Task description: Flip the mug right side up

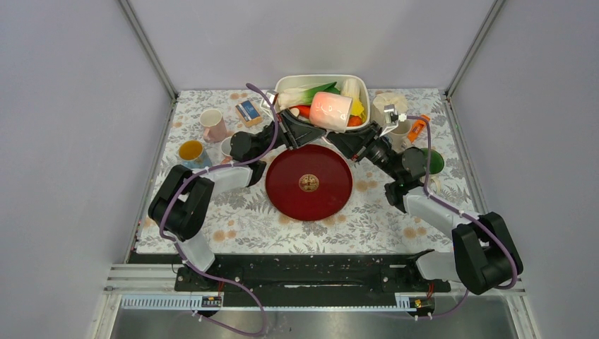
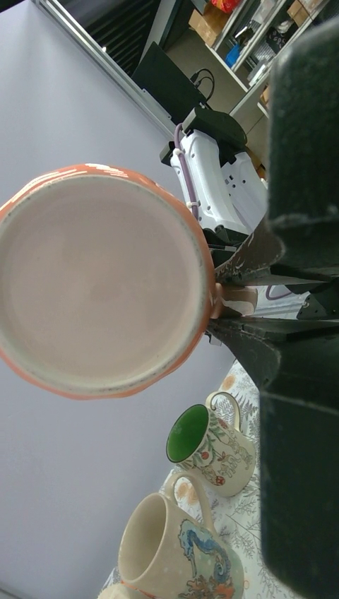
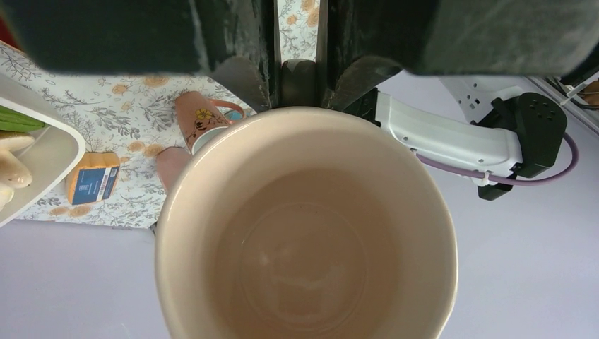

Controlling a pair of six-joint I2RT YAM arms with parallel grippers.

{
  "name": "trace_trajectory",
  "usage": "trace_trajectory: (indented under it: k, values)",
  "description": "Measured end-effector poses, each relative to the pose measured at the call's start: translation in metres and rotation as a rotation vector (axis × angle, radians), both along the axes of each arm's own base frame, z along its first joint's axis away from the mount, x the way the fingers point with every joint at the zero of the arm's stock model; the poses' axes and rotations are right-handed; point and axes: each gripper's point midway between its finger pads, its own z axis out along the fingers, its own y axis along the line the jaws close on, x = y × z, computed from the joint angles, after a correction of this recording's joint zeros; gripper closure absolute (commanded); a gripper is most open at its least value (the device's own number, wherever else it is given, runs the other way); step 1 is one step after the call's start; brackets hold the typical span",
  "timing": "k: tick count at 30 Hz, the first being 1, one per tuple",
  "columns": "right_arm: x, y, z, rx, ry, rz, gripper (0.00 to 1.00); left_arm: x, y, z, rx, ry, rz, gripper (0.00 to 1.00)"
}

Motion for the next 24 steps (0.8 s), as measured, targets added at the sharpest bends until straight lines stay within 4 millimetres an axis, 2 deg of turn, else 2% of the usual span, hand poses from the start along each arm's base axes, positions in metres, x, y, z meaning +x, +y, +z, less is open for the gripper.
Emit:
trace_trajectory:
  k: [3,11,24]
  values:
    - [-0.001,-0.002,0.003,0.000,-0.004,-0.002,0.86,-0.002,-0.002,0.002,-0.007,-0.014,0.001,1.00]
    - [-0.006,-0.008,0.007,-0.013,-0.009,0.000,0.85,-0.008,-0.007,0.004,-0.027,-0.022,0.005,0.99]
    - [-0.014,-0.017,0.019,-0.020,-0.053,0.002,0.75,-0.018,-0.016,0.006,-0.045,-0.037,-0.003,0.97]
